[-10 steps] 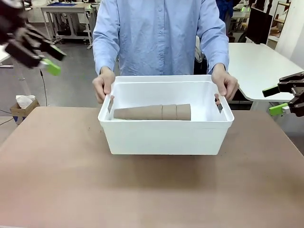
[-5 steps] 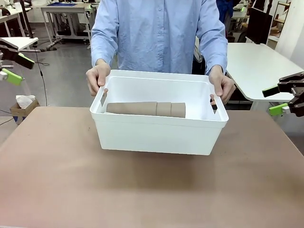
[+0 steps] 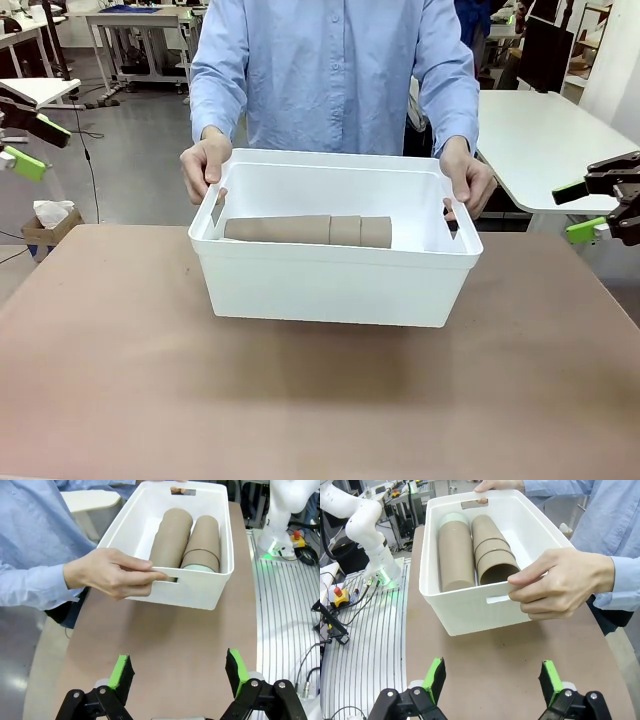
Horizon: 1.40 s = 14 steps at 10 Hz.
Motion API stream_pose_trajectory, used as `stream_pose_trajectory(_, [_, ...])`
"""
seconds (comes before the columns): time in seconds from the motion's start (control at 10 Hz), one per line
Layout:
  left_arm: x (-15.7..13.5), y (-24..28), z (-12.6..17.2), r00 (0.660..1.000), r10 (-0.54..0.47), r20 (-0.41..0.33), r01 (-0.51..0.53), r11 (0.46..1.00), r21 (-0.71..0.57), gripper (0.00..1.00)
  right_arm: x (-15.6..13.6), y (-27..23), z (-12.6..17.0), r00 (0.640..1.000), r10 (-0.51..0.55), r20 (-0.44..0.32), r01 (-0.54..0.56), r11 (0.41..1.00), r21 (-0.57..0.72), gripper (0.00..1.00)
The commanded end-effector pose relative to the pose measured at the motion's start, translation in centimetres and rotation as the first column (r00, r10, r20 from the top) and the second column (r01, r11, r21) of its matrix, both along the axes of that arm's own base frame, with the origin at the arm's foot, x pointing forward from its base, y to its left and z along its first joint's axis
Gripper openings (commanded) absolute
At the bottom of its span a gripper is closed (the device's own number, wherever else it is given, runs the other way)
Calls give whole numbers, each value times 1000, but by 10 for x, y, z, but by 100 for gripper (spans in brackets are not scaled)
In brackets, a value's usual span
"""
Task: Stack the cups and store them in the basket.
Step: Place the stack of Reusable plastic cups into the Pantry Basket.
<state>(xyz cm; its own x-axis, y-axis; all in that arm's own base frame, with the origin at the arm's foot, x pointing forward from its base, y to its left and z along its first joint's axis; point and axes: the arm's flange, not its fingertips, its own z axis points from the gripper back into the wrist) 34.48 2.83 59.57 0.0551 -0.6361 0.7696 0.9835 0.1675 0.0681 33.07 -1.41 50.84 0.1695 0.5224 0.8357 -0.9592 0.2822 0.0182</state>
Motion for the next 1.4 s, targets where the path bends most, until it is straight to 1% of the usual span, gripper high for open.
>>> stream_pose_trajectory(0.0, [-2,-3,2,1000,-3,1,3,1000,-20,96,1,0,2,1000,0,3,-1,1000,15,100])
stream_pose_trajectory(1.3, [-2,-3,2,1000,-3,1,3,1000,-20,96,1,0,2,1000,0,3,-1,1000,15,100])
